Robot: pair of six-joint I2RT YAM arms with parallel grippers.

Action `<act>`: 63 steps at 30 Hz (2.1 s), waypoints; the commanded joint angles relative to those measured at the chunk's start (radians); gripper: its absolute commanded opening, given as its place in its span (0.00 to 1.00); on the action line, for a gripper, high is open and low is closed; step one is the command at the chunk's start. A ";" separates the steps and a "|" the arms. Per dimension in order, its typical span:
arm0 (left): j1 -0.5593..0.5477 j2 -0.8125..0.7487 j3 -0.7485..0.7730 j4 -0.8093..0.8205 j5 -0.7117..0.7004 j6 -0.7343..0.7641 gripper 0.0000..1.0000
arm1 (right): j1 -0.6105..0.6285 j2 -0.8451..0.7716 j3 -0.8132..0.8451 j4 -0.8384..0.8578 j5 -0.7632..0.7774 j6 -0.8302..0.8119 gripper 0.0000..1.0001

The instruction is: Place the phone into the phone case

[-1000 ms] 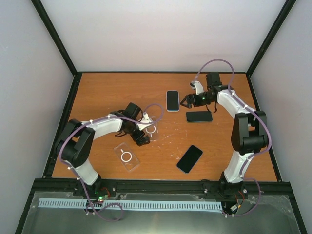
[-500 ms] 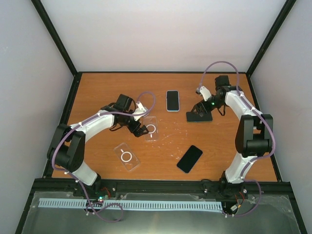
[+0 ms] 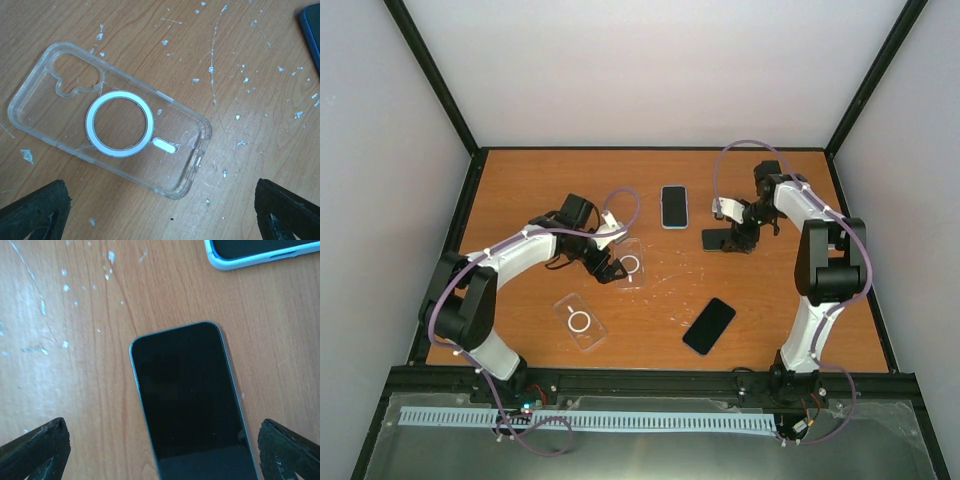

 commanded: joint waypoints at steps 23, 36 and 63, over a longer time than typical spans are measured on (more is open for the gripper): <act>0.004 0.050 0.042 -0.030 0.069 -0.009 1.00 | 0.015 0.321 0.275 -0.176 0.150 -0.333 0.97; 0.040 0.022 0.056 -0.030 0.103 -0.014 1.00 | 0.047 0.314 0.150 -0.126 0.237 -0.362 0.72; 0.212 0.151 0.210 0.013 0.380 -0.140 1.00 | 0.231 -0.158 -0.119 0.095 0.177 -0.441 0.44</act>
